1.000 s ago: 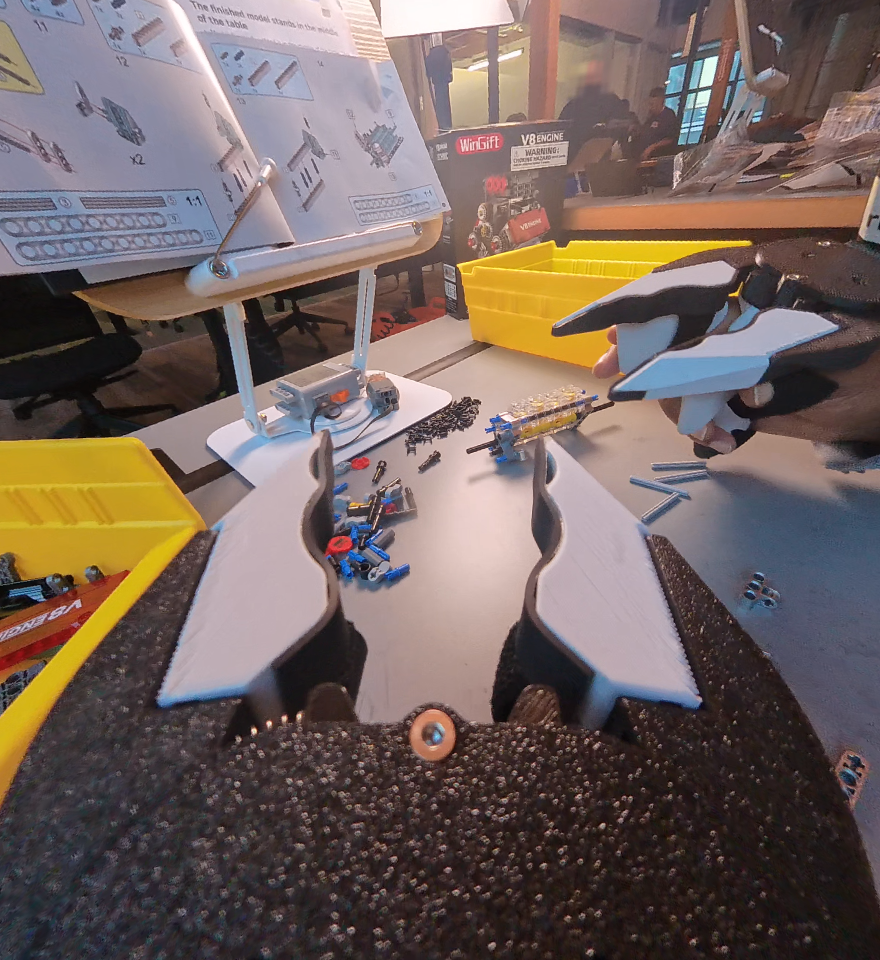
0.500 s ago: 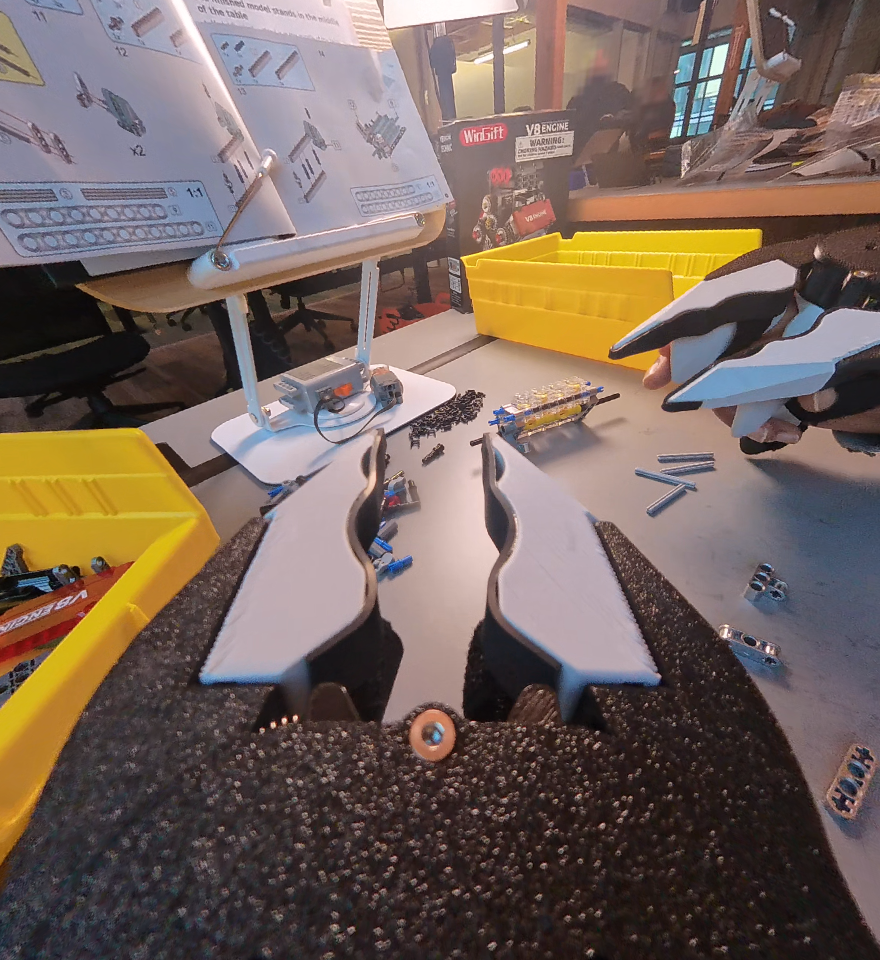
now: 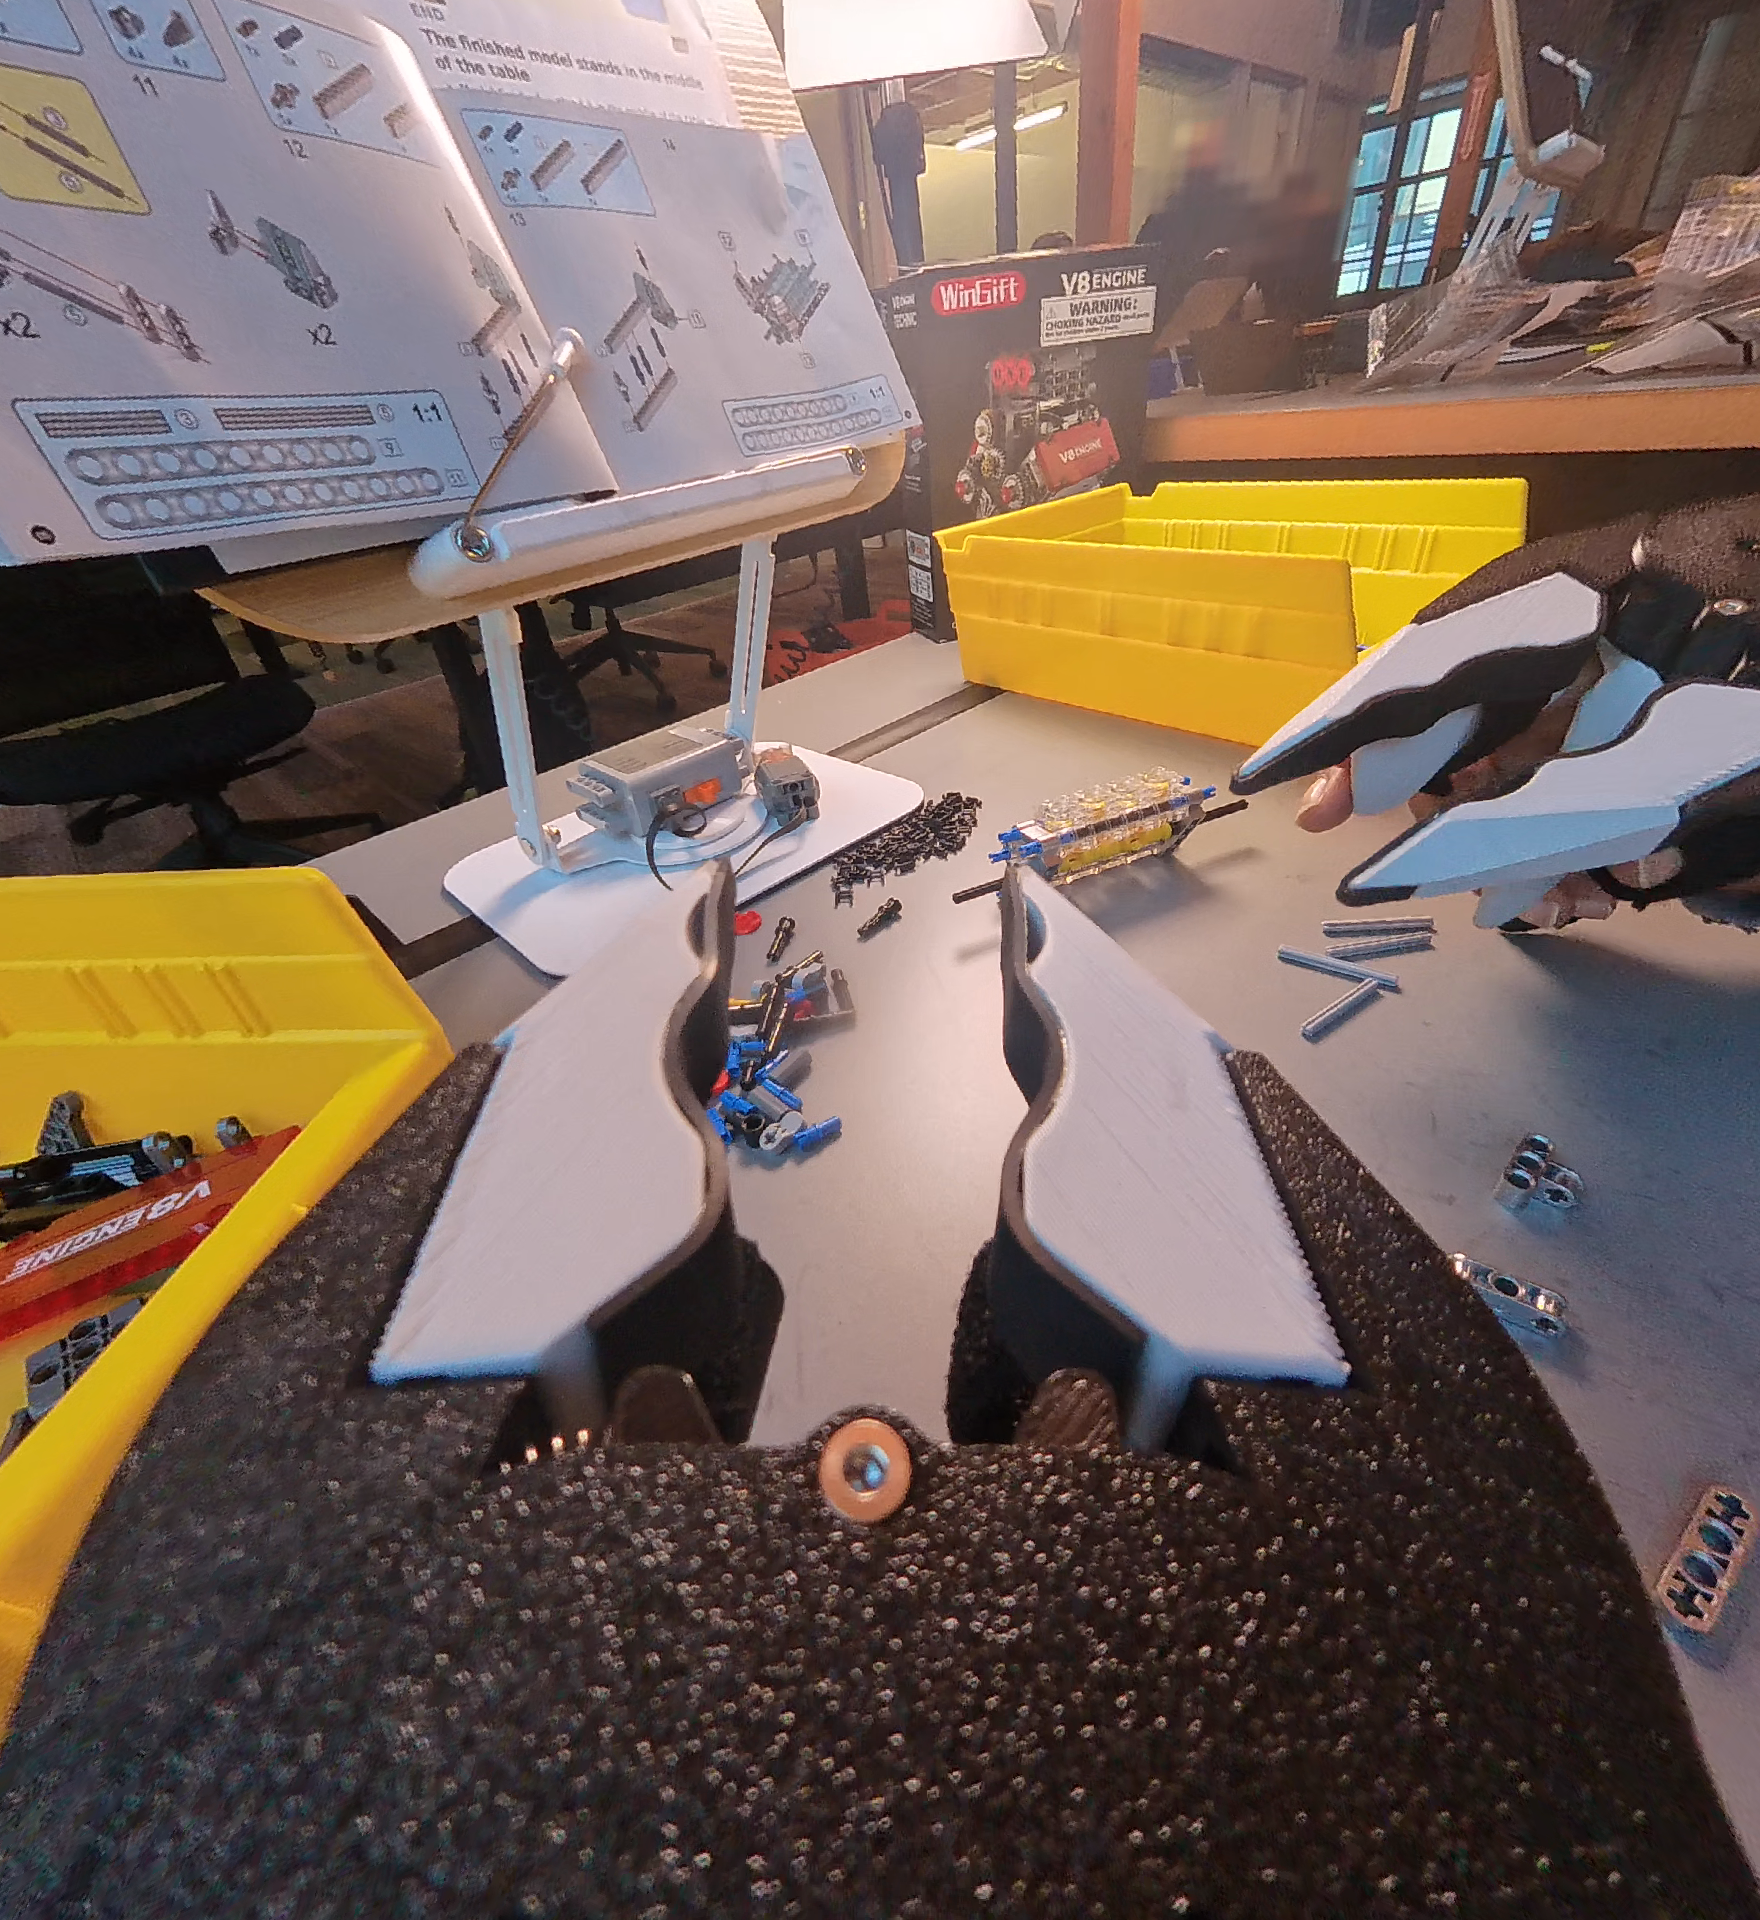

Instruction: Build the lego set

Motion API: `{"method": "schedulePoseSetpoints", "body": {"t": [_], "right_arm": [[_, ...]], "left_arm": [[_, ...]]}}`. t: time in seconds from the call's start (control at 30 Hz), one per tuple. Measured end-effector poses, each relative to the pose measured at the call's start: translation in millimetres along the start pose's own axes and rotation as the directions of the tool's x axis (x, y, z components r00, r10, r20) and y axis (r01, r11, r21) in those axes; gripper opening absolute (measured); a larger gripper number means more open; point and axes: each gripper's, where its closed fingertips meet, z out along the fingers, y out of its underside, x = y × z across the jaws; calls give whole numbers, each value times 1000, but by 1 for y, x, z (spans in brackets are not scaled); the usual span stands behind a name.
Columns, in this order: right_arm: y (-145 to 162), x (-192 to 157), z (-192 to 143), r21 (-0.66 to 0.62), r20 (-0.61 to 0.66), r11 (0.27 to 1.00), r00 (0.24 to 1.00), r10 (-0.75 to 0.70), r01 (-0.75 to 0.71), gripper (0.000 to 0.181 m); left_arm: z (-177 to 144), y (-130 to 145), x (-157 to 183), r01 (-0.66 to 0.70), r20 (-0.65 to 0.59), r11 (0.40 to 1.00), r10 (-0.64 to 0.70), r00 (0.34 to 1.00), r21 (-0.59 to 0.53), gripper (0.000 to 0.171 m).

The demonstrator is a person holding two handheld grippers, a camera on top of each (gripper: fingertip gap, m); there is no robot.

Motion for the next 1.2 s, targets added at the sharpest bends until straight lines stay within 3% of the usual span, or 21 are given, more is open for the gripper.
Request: {"method": "schedulePoseSetpoints", "body": {"t": [0.17, 0.43, 0.73, 0.9, 1.03, 1.13, 1.2], "right_arm": [[9, -6, 4, -67, 23, 998, 1000, 0, 2, 47], [3, 4, -3, -62, -7, 996, 998, 61, -62, 45], [-2, 5, -8, -32, 19, 995, 996, 91, -91, 10], [-1, 0, -8, -10, 76, 994, 991, 106, -106, 2], [4, -5, -6, -32, 84, 997, 994, 75, -73, 5], [10, -6, -2, -70, 71, 996, 995, 64, -59, 24], [11, -7, -2, -79, 74, 995, 995, 60, -54, 25]], "left_arm": [[-1, -1, 3, -46, -9, 999, 46, 999, 9, 43], [3, 5, 10, -70, -26, 997, 69, 997, -16, 43], [5, 7, 16, -85, -45, 996, 83, 995, -31, 42], [5, 10, 20, -48, -71, 997, 43, 997, -63, 42], [5, 14, 18, -5, -75, 995, -2, 997, -99, 42], [5, 15, 16, 12, -73, 995, -19, 997, -103, 42], [5, 16, 16, 17, -76, 994, -25, 997, -106, 43]]}}
